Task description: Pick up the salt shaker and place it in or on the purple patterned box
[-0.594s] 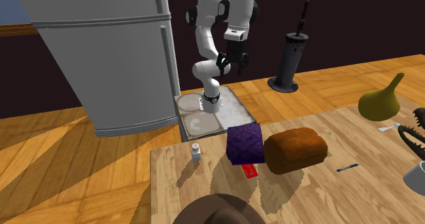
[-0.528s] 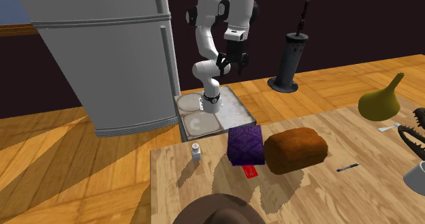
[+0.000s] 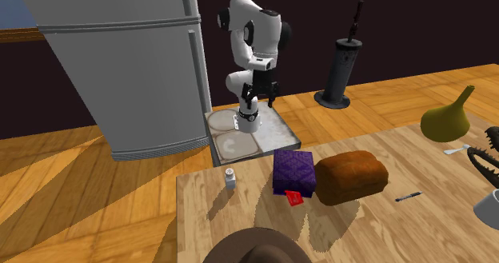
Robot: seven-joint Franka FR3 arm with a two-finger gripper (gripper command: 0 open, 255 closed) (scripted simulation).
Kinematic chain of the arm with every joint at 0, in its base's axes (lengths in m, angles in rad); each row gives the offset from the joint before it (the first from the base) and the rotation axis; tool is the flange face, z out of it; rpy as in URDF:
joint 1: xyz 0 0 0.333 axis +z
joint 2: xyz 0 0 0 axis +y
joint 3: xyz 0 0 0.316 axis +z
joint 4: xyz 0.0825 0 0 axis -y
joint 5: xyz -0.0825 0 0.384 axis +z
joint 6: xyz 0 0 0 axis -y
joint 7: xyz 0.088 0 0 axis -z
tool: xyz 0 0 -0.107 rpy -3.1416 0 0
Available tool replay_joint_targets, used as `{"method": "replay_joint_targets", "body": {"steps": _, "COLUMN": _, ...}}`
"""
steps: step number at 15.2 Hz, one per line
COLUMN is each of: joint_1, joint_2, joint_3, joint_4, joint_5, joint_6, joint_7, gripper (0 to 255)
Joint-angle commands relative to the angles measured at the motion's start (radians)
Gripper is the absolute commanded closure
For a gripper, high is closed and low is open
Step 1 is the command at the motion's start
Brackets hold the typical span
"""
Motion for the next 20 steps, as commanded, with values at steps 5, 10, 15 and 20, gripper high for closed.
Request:
{"method": "replay_joint_targets", "body": {"steps": 5, "joint_1": -0.028, "joint_2": 0.102, "joint_3": -0.124, "joint_4": -0.077, "joint_5": -0.045, "joint_6": 0.238, "joint_7": -0.097, "gripper": 0}}
{"method": "replay_joint_targets", "body": {"steps": 10, "joint_1": -0.031, "joint_2": 0.244, "joint_3": -0.232, "joint_4": -0.09, "joint_5": -0.052, "joint_6": 0.438, "joint_7": -0.186, "gripper": 0}}
{"method": "replay_joint_targets", "body": {"steps": 15, "joint_1": 0.002, "joint_2": 0.425, "joint_3": -0.351, "joint_4": -0.06, "joint_5": 0.006, "joint_6": 0.627, "joint_7": -0.311, "gripper": 0}}
{"method": "replay_joint_targets", "body": {"steps": 20, "joint_1": 0.066, "joint_2": 0.592, "joint_3": -0.454, "joint_4": -0.012, "joint_5": 0.147, "joint_6": 0.762, "joint_7": -0.467, "gripper": 0}}
